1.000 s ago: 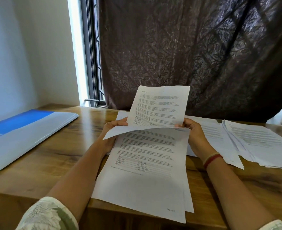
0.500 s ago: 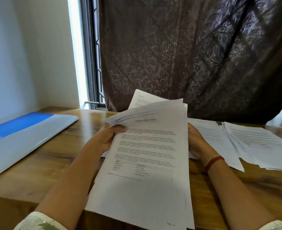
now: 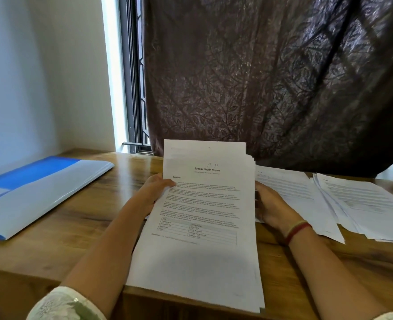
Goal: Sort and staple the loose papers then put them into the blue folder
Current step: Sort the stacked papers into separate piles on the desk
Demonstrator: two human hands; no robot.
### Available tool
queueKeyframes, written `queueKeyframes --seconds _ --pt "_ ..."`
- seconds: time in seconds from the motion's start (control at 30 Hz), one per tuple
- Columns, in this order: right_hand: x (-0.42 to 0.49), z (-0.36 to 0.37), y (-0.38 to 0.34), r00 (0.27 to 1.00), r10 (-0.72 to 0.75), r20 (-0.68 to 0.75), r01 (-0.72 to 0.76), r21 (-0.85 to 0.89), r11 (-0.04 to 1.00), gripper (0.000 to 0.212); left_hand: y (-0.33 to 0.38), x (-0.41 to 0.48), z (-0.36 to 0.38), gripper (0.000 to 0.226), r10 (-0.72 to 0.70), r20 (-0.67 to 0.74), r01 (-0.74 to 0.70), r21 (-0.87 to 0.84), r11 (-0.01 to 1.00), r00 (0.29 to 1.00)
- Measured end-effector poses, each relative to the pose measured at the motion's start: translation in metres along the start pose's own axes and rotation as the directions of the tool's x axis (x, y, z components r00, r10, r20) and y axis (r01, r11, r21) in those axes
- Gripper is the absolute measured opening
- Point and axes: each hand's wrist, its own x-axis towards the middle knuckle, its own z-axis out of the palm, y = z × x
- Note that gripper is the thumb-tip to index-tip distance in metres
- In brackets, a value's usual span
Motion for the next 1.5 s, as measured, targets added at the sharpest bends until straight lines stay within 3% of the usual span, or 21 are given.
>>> queueKeyframes --seconds 0.03,0.1,0.23,0.3,0.37,0.53,0.63,0.77,0.83,0.93,1.03,1.2,1.33,1.5 --pt "0.002 -0.002 0.004 0.998 0.062 0.027 -0.065 0.125 0.990 0.048 -0.003 0.002 0.001 0.029 0.025 -0.023 -0.025 0.008 1.000 0.999" --pt "0.006 -0.008 0.011 0.991 0.106 0.081 -0.121 0.210 0.970 0.064 -0.005 0.004 0.004 0.032 0.076 -0.092 -0.074 0.022 0.997 0.993" --pt "0.001 0.000 0.010 0.965 0.033 0.259 -0.038 0.012 0.999 0.033 -0.005 0.010 0.004 0.046 0.151 -0.087 -0.151 -0.002 0.988 0.985" --pt "-0.003 0.008 0.004 0.985 -0.010 0.172 0.032 -0.122 0.992 0.036 -0.001 0.005 0.003 0.042 0.173 -0.080 -0.174 -0.004 0.985 0.982" --pt "-0.010 0.016 -0.008 0.995 -0.092 0.048 0.098 -0.131 0.987 0.033 0.005 -0.005 0.004 0.041 0.186 -0.061 -0.188 -0.022 0.982 0.981" --pt "-0.013 0.020 -0.019 0.932 -0.329 -0.151 0.306 -0.158 0.939 0.034 0.027 -0.022 0.010 0.049 0.326 -0.050 -0.324 0.045 0.945 0.944" --pt "-0.021 0.028 -0.030 0.862 -0.438 -0.256 0.412 -0.151 0.899 0.028 0.054 -0.033 0.023 0.038 0.488 -0.143 -0.469 0.147 0.871 0.861" --pt "-0.041 0.037 -0.055 0.714 -0.600 -0.361 0.581 -0.172 0.795 0.022 0.092 -0.054 0.048 0.028 0.756 -0.166 -0.686 0.331 0.648 0.633" --pt "-0.052 0.039 -0.068 0.657 -0.652 -0.377 0.638 -0.181 0.748 0.018 0.104 -0.065 0.057 0.028 0.825 -0.167 -0.738 0.377 0.560 0.541" --pt "-0.065 0.041 -0.076 0.616 -0.704 -0.353 0.685 -0.201 0.700 0.016 0.107 -0.077 0.066 0.029 0.861 -0.179 -0.756 0.416 0.505 0.476" --pt "-0.069 0.039 -0.064 0.653 -0.686 -0.320 0.658 -0.209 0.724 0.029 0.089 -0.083 0.067 0.031 0.858 -0.164 -0.741 0.443 0.505 0.487" --pt "-0.069 0.035 -0.036 0.746 -0.590 -0.310 0.567 -0.169 0.806 0.045 0.046 -0.077 0.053 0.034 0.804 -0.132 -0.665 0.493 0.561 0.580" --pt "-0.062 0.035 -0.036 0.769 -0.561 -0.306 0.527 -0.191 0.828 0.031 0.033 -0.075 0.049 0.029 0.756 -0.142 -0.615 0.496 0.613 0.639" --pt "-0.060 0.041 -0.045 0.729 -0.586 -0.354 0.565 -0.172 0.807 0.023 0.040 -0.080 0.056 0.028 0.758 -0.209 -0.617 0.470 0.631 0.617"
